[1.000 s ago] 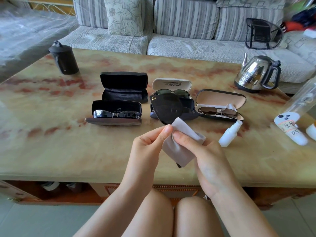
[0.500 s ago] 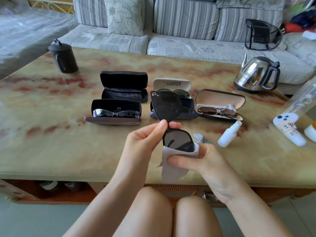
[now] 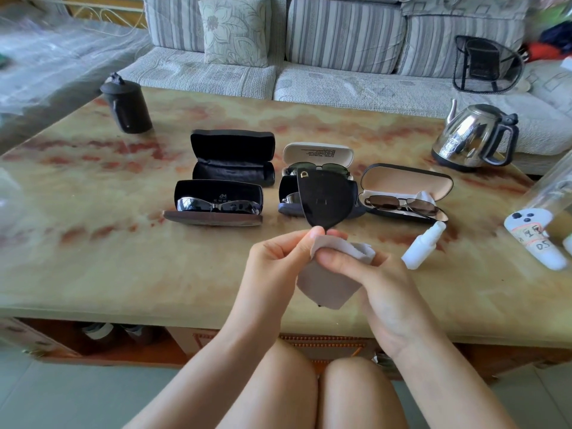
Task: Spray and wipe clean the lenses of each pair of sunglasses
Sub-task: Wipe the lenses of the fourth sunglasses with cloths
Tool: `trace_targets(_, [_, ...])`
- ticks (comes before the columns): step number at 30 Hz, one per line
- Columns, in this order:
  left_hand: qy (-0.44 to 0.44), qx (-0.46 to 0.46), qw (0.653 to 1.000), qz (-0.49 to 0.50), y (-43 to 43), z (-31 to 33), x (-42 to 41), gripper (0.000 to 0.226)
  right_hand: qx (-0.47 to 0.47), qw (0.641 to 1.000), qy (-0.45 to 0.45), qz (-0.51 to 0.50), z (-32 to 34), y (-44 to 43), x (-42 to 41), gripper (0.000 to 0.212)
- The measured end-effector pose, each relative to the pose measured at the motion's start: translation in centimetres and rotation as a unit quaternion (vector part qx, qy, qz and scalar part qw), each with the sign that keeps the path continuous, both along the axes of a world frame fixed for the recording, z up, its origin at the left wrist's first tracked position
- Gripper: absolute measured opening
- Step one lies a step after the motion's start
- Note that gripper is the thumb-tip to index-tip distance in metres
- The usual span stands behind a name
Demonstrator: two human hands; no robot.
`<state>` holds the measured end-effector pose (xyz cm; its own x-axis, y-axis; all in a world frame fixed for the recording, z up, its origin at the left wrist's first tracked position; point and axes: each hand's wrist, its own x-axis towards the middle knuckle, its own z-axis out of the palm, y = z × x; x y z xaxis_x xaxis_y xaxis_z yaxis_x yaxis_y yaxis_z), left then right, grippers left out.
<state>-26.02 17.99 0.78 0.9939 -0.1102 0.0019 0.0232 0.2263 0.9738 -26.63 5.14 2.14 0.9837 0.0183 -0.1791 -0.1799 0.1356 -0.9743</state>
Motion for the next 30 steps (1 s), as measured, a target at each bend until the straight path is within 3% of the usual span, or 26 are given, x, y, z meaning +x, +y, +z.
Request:
trace_targets(5, [0.012, -0.008, 1.0, 0.01, 0.3, 0.1, 0.5, 0.041, -0.011, 0.999, -0.008, -0.034, -0.1, -0.4, 0.2, 0.023])
trace_targets(9, [0.017, -0.039, 0.999, 0.013, 0.3, 0.2, 0.8, 0.038, 0.002, 0.998, -0.06, 0.008, 0.1, -1.0, -0.2, 0.021])
trace_targets(14, [0.026, -0.097, 0.995, 0.005, 0.3, 0.4, 1.0, 0.036, -0.018, 0.999, -0.034, -0.003, -0.8, -1.5, -0.7, 0.032])
trace_targets(22, [0.03, -0.106, 0.994, -0.001, 0.3, 0.0, 1.0, 0.034, -0.103, 0.992, -0.061, 0.032, -0.9, -1.5, -1.1, 0.018])
trace_targets(26, [0.021, -0.073, 0.997, 0.001, 0.8, 0.0, 1.0, 0.039, -0.179, 0.979, -0.093, 0.032, -1.0, -2.1, -0.7, 0.03])
trace_targets(30, [0.008, -0.02, 1.0, -0.003, 1.2, -0.1, 1.1, 0.039, -0.167, 0.978, -0.121, 0.035, -0.2, -3.3, -0.1, 0.001])
